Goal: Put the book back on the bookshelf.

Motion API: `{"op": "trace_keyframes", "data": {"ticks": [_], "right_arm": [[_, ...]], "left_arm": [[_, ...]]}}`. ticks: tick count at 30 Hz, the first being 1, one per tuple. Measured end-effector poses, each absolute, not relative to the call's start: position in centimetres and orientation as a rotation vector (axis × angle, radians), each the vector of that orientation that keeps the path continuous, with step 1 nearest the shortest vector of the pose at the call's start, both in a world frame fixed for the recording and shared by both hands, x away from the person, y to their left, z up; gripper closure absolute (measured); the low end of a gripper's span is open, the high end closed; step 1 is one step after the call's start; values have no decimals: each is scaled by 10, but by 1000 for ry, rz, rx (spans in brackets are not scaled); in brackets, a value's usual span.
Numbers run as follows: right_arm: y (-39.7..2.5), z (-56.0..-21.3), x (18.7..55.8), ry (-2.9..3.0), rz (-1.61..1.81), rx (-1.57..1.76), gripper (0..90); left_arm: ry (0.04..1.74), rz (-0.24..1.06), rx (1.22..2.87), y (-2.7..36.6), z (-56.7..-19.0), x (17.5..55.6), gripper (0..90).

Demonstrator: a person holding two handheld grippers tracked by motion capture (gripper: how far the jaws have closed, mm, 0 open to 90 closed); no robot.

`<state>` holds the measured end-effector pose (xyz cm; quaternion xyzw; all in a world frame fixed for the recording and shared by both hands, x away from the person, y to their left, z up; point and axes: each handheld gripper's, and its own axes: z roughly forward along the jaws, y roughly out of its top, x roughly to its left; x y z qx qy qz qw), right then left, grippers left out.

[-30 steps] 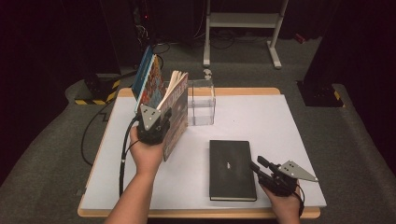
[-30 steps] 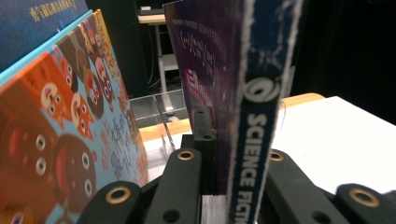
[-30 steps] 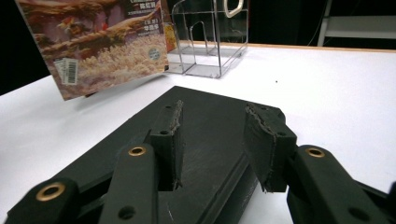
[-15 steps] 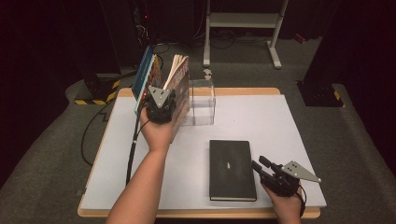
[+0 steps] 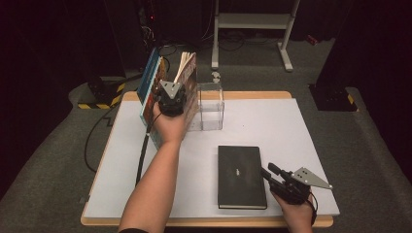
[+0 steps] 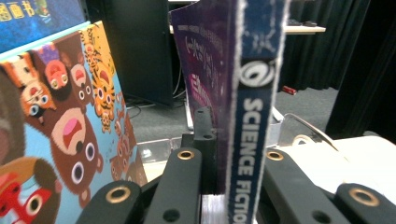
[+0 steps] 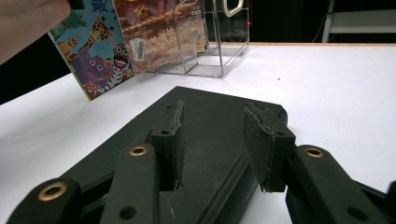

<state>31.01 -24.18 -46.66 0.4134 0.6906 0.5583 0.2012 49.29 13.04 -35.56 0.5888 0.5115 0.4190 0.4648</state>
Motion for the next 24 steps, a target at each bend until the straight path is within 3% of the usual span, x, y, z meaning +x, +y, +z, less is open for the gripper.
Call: {"op": "trace_keyframes", "data": {"ticks": [24], "right_arm": [[-238,-469,312,1962,1560,1158,577]], "left_arm": [[1297,1144,1477,136,-369,481,783]]}}
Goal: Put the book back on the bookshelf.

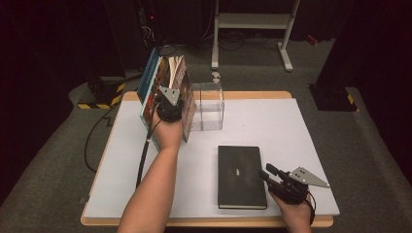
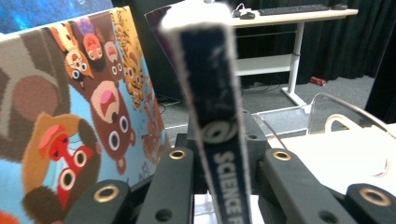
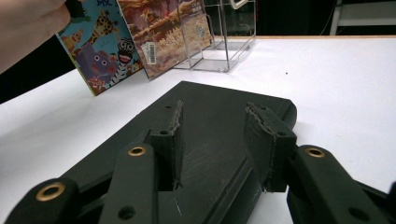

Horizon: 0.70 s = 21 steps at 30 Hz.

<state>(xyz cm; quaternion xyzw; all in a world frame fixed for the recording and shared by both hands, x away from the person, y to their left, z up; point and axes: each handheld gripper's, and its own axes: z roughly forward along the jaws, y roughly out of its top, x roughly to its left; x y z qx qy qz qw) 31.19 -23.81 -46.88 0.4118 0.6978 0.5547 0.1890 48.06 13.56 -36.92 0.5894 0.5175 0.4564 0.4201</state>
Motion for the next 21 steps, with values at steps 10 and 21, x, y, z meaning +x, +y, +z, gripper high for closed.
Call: {"op": "trace_keyframes", "data": {"ticks": [10,21], "right_arm": [[-232,-470,312,1987,1554,1143,573],[-231,-470,311,2000,1551,1134,571]], "left_arm": [[1301,1137,1491,134,-370,468,663],[1296,1127,1497,130,-377,432,600]]}}
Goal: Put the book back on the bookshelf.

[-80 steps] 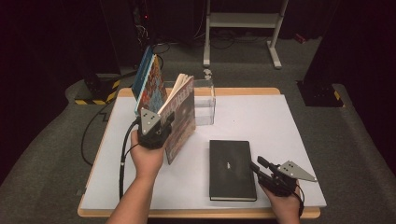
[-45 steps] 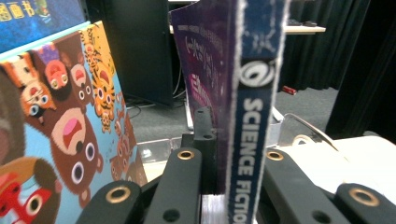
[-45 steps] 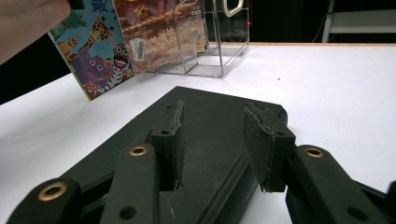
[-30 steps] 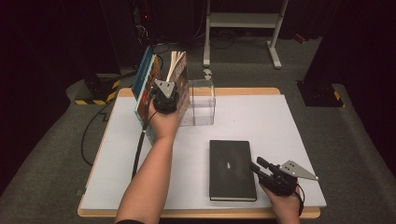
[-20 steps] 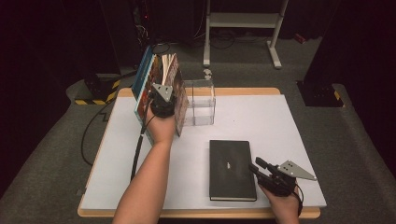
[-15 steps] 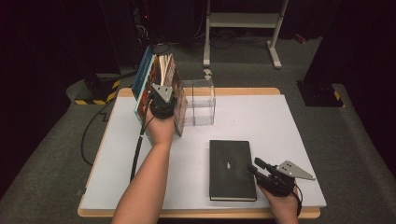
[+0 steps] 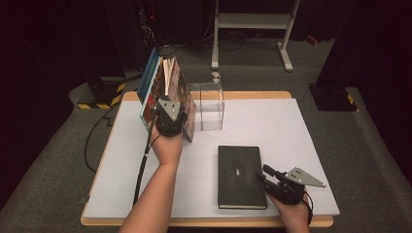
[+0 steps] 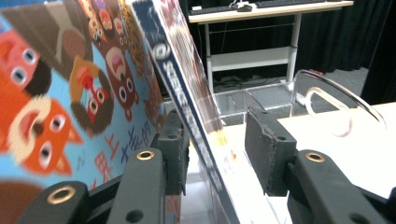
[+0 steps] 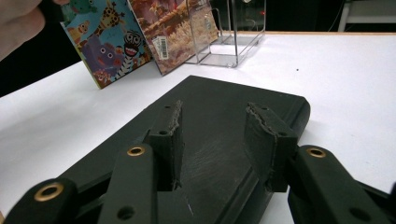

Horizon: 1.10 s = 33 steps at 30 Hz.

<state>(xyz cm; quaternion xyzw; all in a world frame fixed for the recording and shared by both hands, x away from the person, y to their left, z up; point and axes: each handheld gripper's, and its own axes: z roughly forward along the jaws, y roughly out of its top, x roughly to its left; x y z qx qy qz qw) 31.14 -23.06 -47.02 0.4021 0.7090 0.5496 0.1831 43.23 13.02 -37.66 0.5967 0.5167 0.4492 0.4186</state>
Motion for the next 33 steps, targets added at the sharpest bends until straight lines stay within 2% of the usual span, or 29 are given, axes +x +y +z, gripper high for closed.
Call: {"op": "trace_keyframes", "data": {"ticks": [6,20,29,33], "right_arm": [[-228,-471,311,2012,1545,1125,569],[-225,-475,313,2040,1510,1121,566],[-224,-478,314,2061,1475,1115,550],[-226,-479,316,2059,1449,1149,513]], "left_arm": [[1275,1129,1502,133,-380,415,573],[1258,1021,1523,147,-406,374,564],[1248,889,1592,148,-433,362,523],[1237,789,1668,144,-455,356,499]]}}
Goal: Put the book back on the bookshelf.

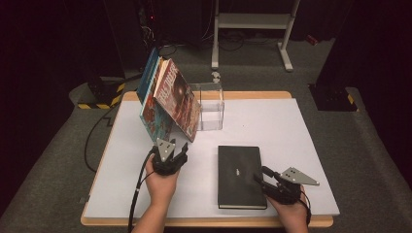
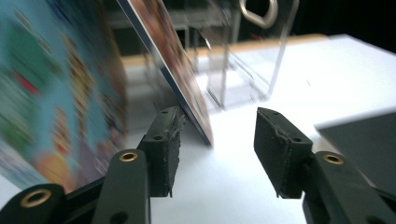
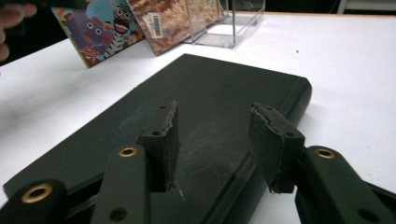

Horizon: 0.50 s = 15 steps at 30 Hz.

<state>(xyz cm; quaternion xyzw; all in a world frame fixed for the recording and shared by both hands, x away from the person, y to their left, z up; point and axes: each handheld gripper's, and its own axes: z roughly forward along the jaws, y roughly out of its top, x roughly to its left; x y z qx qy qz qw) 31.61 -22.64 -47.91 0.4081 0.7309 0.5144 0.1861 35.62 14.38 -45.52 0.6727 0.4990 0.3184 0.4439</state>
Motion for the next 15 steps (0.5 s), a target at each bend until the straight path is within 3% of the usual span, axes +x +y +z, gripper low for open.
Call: {"op": "trace_keyframes", "data": {"ticks": [5,9,15], "right_arm": [[-228,-481,318,2066,1417,1187,464],[-227,-485,322,2115,1372,1256,352],[-223,-491,326,2171,1343,1325,319]], "left_arm": [[1234,719,1748,145,-474,350,474],[1202,604,1844,149,-492,339,440],[1162,594,1901,149,-501,329,412]]}}
